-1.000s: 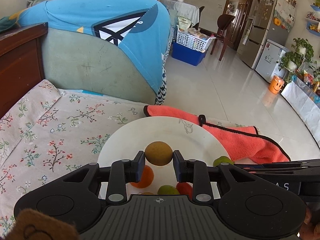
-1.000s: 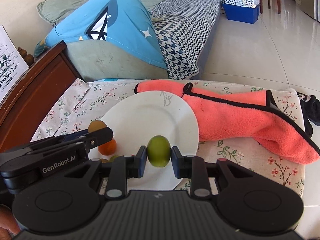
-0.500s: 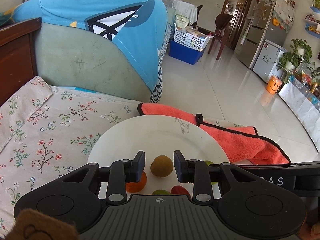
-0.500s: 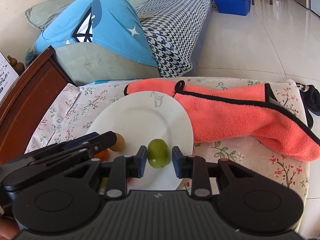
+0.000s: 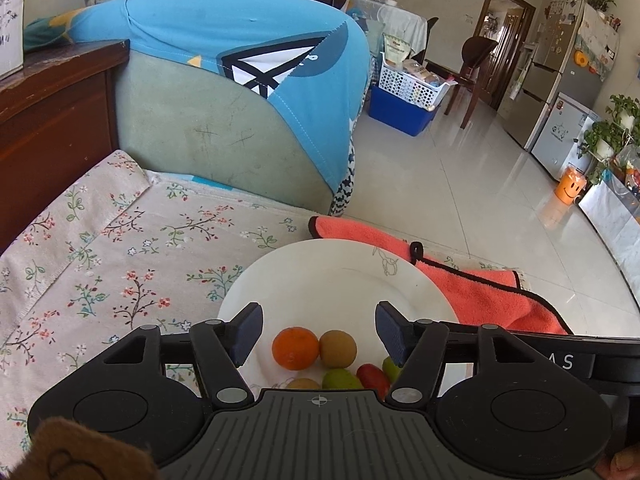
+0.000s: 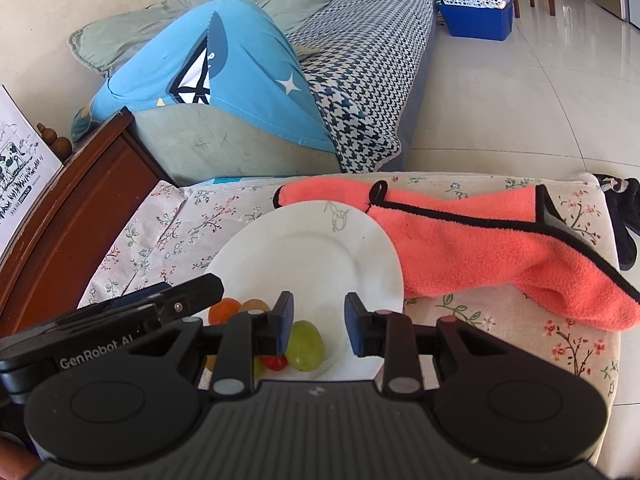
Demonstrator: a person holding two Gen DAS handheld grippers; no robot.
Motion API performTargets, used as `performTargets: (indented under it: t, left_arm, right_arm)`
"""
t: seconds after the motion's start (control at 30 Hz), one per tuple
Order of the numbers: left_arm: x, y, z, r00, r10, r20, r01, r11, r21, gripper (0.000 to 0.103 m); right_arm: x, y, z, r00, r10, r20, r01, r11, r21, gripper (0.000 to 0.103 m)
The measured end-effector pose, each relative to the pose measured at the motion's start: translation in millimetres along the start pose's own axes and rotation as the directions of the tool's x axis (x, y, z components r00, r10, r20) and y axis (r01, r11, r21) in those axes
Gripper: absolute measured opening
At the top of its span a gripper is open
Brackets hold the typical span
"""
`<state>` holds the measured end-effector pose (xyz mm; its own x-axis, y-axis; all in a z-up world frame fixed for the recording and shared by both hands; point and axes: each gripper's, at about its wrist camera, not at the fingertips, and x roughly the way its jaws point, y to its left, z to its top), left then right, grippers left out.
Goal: Organize fruits
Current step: 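Lower both fruits onto the plate, open both tools and withdraw, then grasp a green fruit with the left tool while the right tool grasps an orange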
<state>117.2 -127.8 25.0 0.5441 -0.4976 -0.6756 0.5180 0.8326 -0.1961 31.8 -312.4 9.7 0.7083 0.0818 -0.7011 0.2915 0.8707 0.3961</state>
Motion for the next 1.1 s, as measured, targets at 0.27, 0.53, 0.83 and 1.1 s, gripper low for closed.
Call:
performTargets:
  t: [0.27,0.53,0.83,1.1]
  left_arm:
    - [-31.3,14.0,-9.2,0.998,0.065,-0.025,-0.066,0.998,-0.011,0.066]
    - [-67.5,38.2,-21.1,0.994,0.109,-0.024,-0.110,0.992,-0.056,0.068]
    - [-98.8,61.6,-35.4,0.989,0.145,-0.028,-0.147,0.984,-0.099,0.069]
    - [-111.7,70.8,-57.9,0.981,0.179,-0.076,-0.185,0.979,-0.086,0.069]
  right_arm:
    - [-15.4,15.9,-9.6,0.999,0.035,-0.001,-0.035,0.997,-0.068,0.030]
    - [-28.2,38.0,-22.9,0.997,0.073,0.000,-0.071,0.981,-0.179,0.031]
    - [-36.7,49.0,-41.6,0.992,0.120,-0.041,-0.125,0.975,-0.185,0.031]
    - [-42.3,65.6,-75.0,0.979,0.166,-0.119,-0.188,0.960,-0.207,0.031]
